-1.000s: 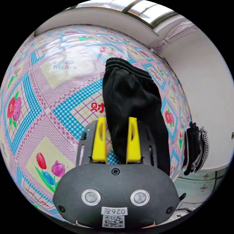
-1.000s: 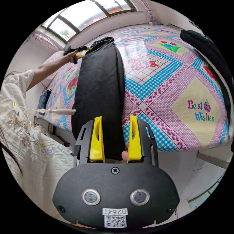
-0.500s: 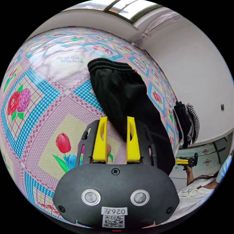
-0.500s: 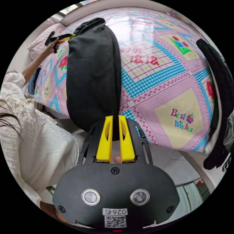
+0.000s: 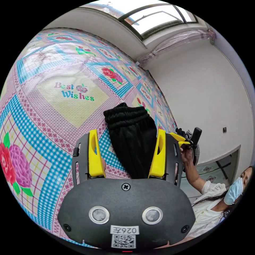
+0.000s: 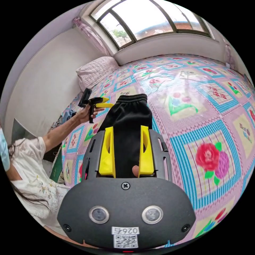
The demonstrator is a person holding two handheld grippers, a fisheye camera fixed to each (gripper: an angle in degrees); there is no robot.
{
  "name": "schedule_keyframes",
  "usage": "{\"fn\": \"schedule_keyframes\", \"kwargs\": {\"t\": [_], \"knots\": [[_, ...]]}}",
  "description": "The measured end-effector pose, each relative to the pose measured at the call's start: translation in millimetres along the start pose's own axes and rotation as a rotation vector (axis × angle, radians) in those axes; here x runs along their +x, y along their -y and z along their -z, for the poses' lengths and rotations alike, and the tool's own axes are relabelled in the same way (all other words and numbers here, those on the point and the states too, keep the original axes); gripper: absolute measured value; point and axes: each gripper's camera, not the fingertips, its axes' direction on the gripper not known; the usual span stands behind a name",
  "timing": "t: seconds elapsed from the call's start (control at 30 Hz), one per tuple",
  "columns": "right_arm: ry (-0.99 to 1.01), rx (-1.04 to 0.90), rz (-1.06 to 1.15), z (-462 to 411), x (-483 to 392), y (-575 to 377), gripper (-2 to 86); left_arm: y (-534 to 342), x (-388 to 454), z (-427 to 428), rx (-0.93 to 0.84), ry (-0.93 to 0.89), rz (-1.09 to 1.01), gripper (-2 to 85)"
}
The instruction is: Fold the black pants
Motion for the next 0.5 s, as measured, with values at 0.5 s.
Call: {"fn": "schedule_keyframes", "kwargs": {"t": [0.5], "knots": [[0.017,-0.1,0.631,-28,-152,2,-0.9,4,22,-5,-0.165,-0.01,-0.327,26.6]]}}
